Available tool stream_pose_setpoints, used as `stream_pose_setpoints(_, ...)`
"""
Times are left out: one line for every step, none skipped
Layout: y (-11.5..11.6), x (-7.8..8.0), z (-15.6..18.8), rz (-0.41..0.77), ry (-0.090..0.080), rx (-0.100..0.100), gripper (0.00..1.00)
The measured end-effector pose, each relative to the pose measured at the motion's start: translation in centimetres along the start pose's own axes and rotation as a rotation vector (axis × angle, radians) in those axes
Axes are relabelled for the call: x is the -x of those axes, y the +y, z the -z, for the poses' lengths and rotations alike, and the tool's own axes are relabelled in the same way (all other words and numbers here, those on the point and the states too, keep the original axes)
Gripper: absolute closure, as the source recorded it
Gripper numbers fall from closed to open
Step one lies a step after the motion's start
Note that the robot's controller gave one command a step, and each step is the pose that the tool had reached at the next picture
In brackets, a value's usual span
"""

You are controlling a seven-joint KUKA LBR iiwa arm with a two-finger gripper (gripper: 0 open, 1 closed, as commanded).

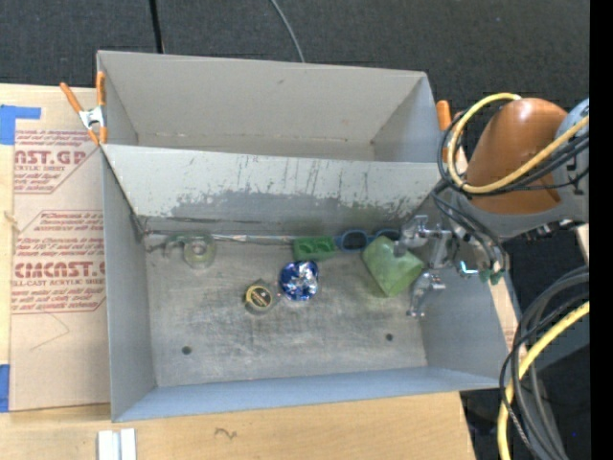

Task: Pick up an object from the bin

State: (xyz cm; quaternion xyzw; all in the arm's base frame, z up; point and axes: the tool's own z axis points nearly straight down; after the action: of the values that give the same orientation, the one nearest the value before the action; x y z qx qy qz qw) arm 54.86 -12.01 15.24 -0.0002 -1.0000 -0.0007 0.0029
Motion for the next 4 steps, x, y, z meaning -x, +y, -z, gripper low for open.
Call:
stream_pose_setpoints(0.4,3.1,-3.3,0.18,-0.036,-0.006,0.0)
stream_pose_setpoints(0.4,3.9,-3.0,-0.191,-0.018,-0.002,0.0)
stream_pose_setpoints(-0.2,4.2,-4.1,-0.093,-0.03,0.002,0.0)
stream_pose_setpoints(-0.3,4.2,-4.1,-0.093,-0.029,0.002,1.0)
